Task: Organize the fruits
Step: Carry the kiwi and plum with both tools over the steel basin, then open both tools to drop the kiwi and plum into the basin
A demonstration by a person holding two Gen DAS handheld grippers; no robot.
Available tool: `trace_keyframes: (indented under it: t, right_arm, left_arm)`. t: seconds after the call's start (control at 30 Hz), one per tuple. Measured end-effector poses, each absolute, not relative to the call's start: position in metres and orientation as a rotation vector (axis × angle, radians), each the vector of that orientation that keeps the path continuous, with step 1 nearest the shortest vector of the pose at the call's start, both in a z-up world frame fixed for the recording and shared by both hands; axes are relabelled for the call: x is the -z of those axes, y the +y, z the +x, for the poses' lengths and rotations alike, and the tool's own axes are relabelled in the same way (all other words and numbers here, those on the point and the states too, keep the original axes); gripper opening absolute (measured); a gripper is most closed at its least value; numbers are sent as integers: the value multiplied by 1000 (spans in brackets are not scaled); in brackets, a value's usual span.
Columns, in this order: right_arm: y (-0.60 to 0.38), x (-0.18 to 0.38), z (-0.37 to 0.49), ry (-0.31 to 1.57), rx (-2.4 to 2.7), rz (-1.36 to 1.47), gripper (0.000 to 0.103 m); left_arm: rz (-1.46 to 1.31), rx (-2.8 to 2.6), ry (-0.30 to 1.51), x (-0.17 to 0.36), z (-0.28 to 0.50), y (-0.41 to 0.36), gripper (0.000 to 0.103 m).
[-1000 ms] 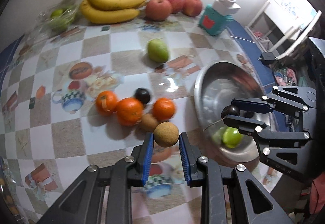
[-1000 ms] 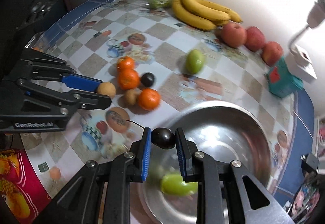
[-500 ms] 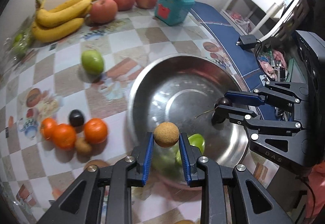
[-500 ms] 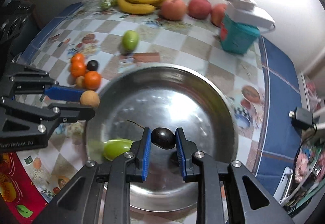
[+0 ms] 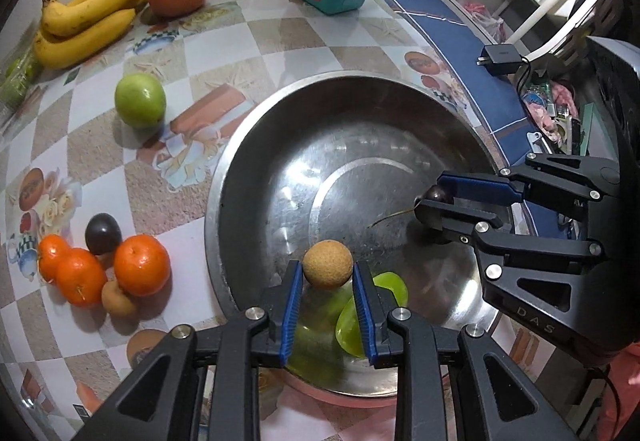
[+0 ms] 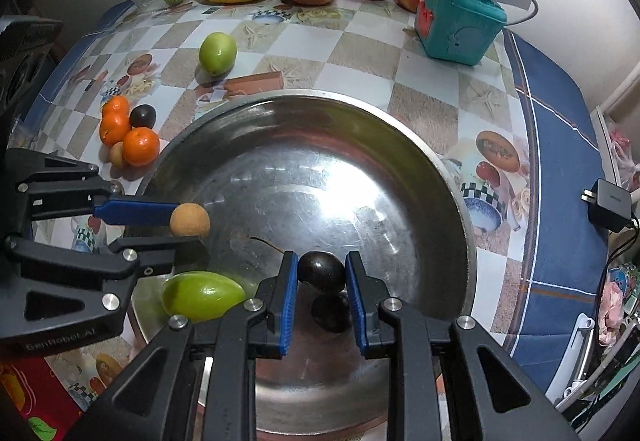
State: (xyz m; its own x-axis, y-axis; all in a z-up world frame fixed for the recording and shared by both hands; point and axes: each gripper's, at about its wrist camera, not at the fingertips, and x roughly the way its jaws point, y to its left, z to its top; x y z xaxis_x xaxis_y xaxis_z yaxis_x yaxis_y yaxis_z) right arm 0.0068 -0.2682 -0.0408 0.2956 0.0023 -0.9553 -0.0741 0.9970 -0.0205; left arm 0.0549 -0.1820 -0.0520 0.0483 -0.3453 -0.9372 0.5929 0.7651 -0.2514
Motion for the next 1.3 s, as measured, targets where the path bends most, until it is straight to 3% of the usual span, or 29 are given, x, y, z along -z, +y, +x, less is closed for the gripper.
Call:
trace_keyframes:
  t: [0.23,0.43,0.5,0.57,0.6,0.67,0.8,0.87,1.0,1.1,1.3]
  right_arm:
    - [-271,41,8,1289,-17,-68,26]
    - [-271,35,5,1282,3,-75,34]
    - [-271,32,4,1275,2,-70,35]
    - [-270,29,2,1271,2,-67,45]
    - [-269,28,1,1267,0,-69,48]
    - [-265,27,-1,1268,-3,-80,51]
    - [-261,29,-4,1279,-13,-79,54]
    - [-258,30,-5,1287,-19,-74,64]
    - [-252,31,-7,1300,-35,-79,68]
    - [-248,32,-9,1314,-43,-86,78]
    - [-241,30,-7,1329,-42,-102,84]
  left_arm:
    - [218,722,1352,50,54,-181,29]
    - [209,726,1348,41,53,-176,30]
    - [204,724,1344,36,53,-173,35]
    - [196,729,1336,30,52,-169,44]
    - [196,728,1329,27,51,-167,53]
    - [201,727,1307,21,50,-161,59]
    - [192,707,1287,11,52,-148,63]
    - [188,684,1278,8,55,-140,66]
    - [207,627,1257,6,60,-122,69]
    - [226,578,1248,8,65,-109,69]
    - [234,512,1275,15,69,-91,71]
